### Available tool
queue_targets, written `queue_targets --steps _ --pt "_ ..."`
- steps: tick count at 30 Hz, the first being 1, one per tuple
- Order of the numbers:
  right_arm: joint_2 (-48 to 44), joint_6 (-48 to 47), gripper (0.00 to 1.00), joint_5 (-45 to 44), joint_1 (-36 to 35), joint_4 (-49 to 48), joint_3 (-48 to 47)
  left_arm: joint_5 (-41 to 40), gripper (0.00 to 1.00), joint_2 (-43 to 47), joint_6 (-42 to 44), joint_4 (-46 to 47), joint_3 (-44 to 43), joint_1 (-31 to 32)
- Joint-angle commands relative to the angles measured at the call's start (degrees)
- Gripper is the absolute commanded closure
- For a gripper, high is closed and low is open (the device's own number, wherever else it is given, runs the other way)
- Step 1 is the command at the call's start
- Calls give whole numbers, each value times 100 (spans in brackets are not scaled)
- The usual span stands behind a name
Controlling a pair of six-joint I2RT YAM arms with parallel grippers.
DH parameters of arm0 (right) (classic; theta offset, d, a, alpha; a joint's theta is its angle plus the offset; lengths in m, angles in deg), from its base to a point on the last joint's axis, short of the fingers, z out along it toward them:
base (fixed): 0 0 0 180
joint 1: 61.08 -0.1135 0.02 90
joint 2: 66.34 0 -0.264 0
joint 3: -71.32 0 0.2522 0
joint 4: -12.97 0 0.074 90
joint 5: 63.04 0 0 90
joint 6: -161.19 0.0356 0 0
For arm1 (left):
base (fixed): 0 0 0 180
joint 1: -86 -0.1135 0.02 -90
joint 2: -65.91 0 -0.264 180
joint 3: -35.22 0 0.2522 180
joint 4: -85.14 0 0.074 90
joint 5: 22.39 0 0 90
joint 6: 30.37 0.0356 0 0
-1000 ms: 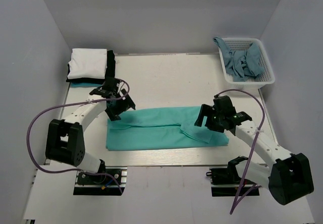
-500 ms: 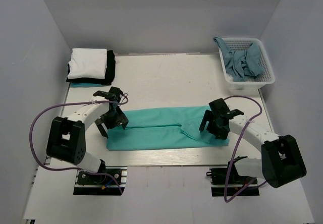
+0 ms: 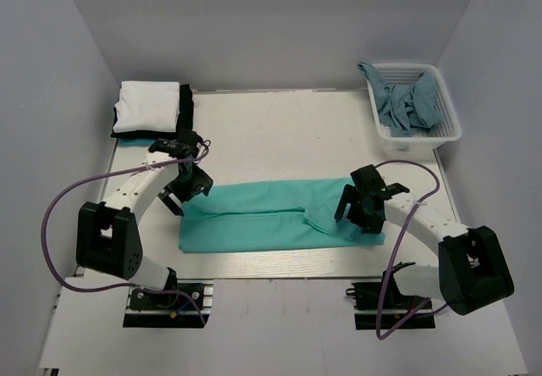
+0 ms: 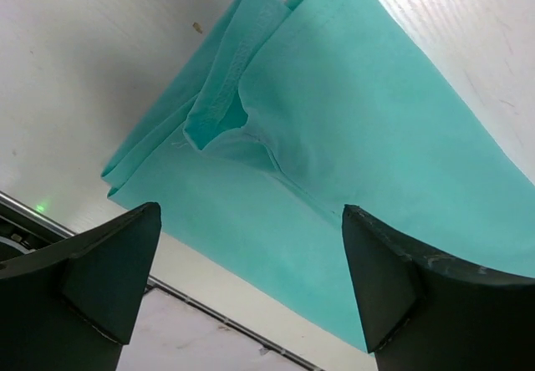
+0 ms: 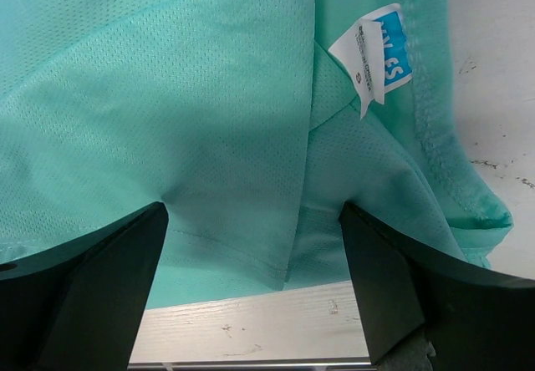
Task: Fold and stack the t-shirts
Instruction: Fold the other side of the tshirt into a rectangle
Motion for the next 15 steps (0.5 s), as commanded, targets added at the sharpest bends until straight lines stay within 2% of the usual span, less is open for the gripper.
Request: queue_targets --steps 1,5,12,15 --pt "-42 -107 10 -185 16 66 24 -21 2 -4 -671 -86 -35 -50" --pt "-77 -195 10 -176 24 127 -20 23 13 58 -1268 46 96 -103" --pt "54 -310 10 -150 24 180 -90 31 14 -205 -1945 151 369 -208" --pt "55 -345 10 -159 16 180 -117 111 22 -276 -2121 423 501 -208"
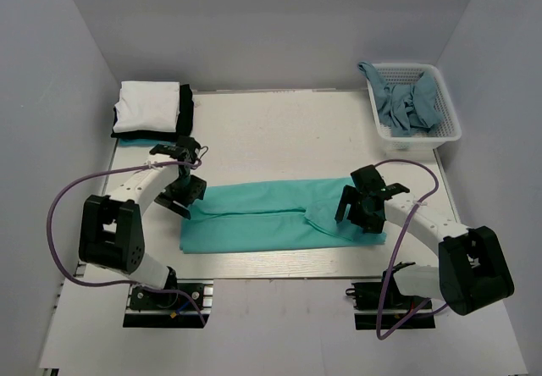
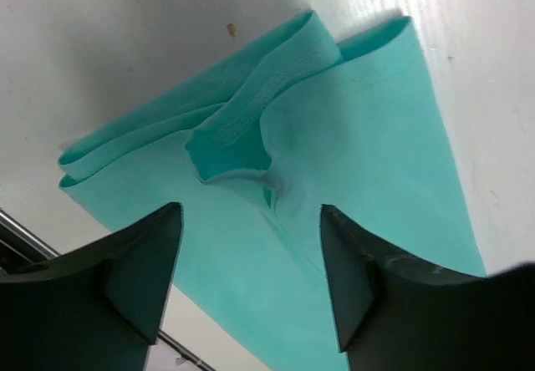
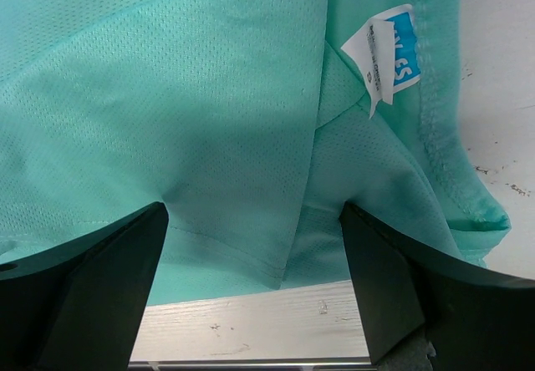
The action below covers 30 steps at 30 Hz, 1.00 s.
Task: Fold and stack the t-shirts
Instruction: Fold the other side of the tshirt into a rectangle
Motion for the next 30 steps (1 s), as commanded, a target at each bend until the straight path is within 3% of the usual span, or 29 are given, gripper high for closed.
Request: queue_targets --steps 1,8,9,12,14,19,25,30 --pt "59 -80 10 -116 16 158 -125 106 26 -10 -478 238 143 -18" --pt "41 -89 10 -54 16 167 -178 -298 50 -457 -584 248 -129 -124" --pt "24 -89 10 -71 24 159 -161 -298 61 -675 -584 186 -190 -124" --pt "15 -71 10 -106 33 194 -160 -368 77 -897 -409 -8 -392 -176" --pt "-29 -63 10 -141 16 246 -143 -368 99 -897 -339 -61 -393 -176" --pt "-117 -63 10 -168 33 194 -46 -622 100 -661 39 114 -716 -176" --pt "-117 -54 10 -141 16 114 129 -975 100 -738 1366 -7 -1807 -1" --pt "-73 -80 10 -115 7 45 261 -912 100 -564 1832 -78 -1607 -1"
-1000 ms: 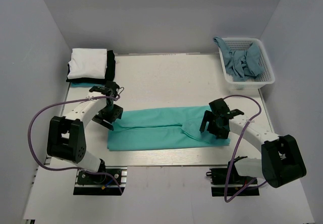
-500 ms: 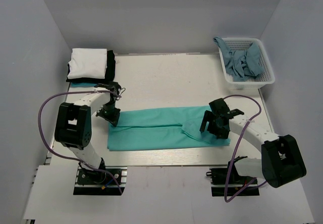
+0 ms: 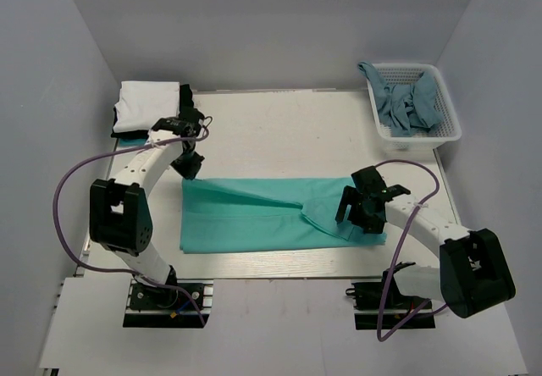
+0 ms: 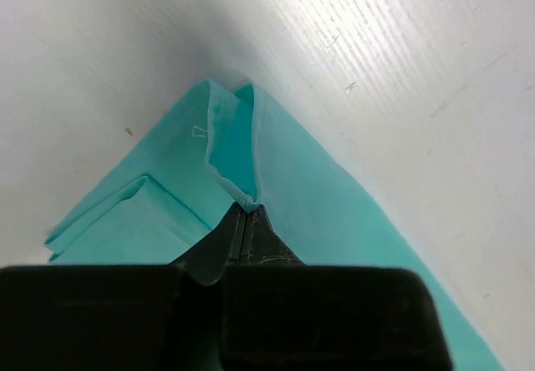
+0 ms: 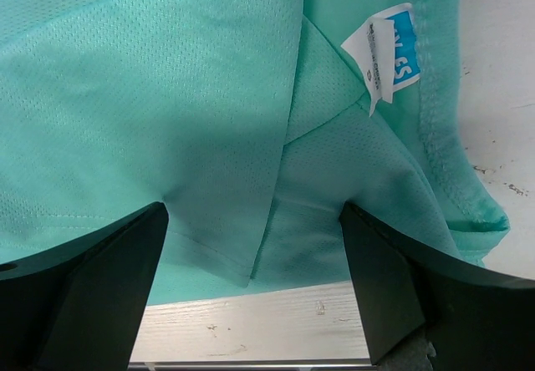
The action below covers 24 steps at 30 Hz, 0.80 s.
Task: Fold and stack the t-shirts
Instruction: Fold the other side of the tshirt into a rectangle
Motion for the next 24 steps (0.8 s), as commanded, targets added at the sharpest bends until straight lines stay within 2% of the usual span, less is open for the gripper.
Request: queue_targets --steps 1,5,9,10,11,12,13,16,18,21,24 --pt "25 -26 10 -39 28 62 215 -355 100 385 493 -264 203 26" --pt "183 -34 10 93 11 -26 242 -348 100 886 327 -396 870 26" --pt "307 -43 10 111 11 -9 233 205 100 1378 37 -396 1995 26" --pt "333 -34 10 94 11 52 172 206 74 1448 -138 -466 2145 26" --pt "368 -60 10 76 11 70 163 206 54 1510 -201 -545 2347 26" --pt "360 -95 10 76 29 105 137 206 20 1572 -254 -702 2349 26" --pt "351 -96 10 59 20 158 32 136 0 1572 -306 -782 2349 -35" --pt "140 -262 10 129 20 359 -301 -92 0 1572 -307 -932 1981 -37" --pt "-139 -359 10 112 2 649 -504 -163 0 1572 -307 -993 1428 25" --pt "-439 -456 10 -12 11 1028 -1049 196 0 1511 175 -679 952 26" --pt "-546 -491 10 171 -15 1308 -1419 1186 0 1458 667 321 1135 78"
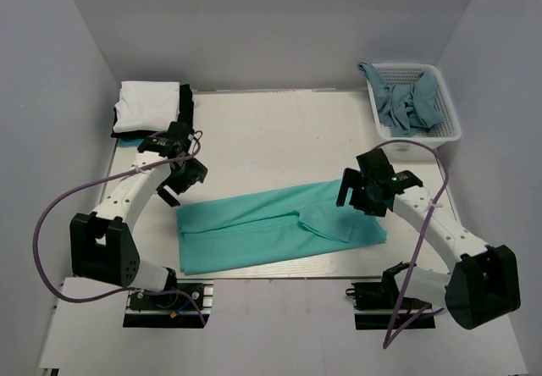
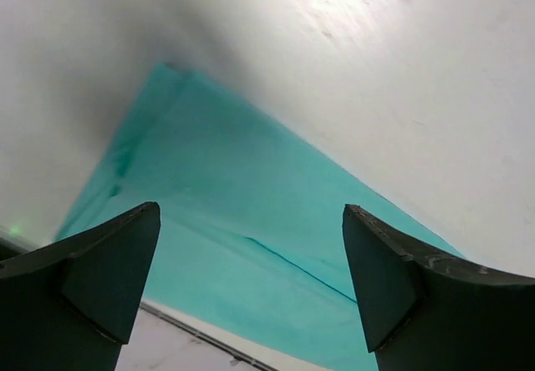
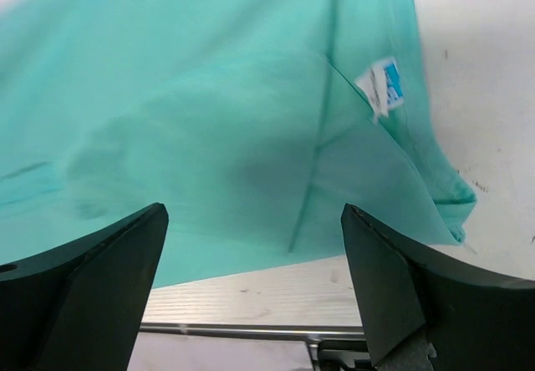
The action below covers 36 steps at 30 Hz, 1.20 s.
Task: Fold and stack the t-shirts
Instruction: Fold the other side of the tshirt into a rectangle, then rotate the tshirt 90 degrees
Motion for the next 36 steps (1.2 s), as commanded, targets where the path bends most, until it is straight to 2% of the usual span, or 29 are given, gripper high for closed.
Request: queue_targets --steps 1,5,9,13,16,17,19,20,23,25,26,28,31,32,34,36 --pt "-218 -122 10 164 -15 448 -396 1002 0 16 559 1240 269 141" --pt "-43 62 10 349 -15 264 -142 1390 0 -686 621 1728 482 431" --pt "326 186 10 288 3 62 113 1172 0 -1347 621 1404 535 757" --pt "985 326 10 252 2 -279 228 644 0 -1181 411 1202 1008 1125" --pt "1679 432 10 252 11 -710 88 721 0 -1005 218 1201 1403 1214" --pt "2220 380 10 209 11 -833 -17 801 0 -1004 43 1114 1492 1353" --pt "2610 265 11 51 2 -922 -640 1038 0 -952 -107 1009 1634 1495" --pt "3247 213 11 33 2 -1010 -834 1160 0 -952 -300 955 1712 1635" --pt "4339 -199 11 233 -24 -1307 -2280 2168 0 -952 -565 1059 1774 1977" --pt "5027 -438 12 409 -41 -1458 -3240 2339 0 -1013 -565 1244 1538 2198" --pt "5516 -717 12 915 -42 -1476 -3966 2270 0 -1239 -565 1193 1076 2425" --pt "6527 -1174 11 1304 -68 -1345 -5591 2216 0 -1522 -565 798 312 2680" --pt "7269 -1536 10 1376 -164 -1502 -7167 2051 0 -1857 -495 527 -446 2892" --pt "7705 -1702 10 1508 -165 -1642 -7434 1945 0 -1918 -495 333 -606 2945" --pt "7876 -2098 10 1631 -182 -1643 -8267 1891 0 -1787 -433 208 -818 2946" --pt "7746 -2309 10 1712 -165 -1888 -8263 1594 0 -1577 -346 51 -942 2946"
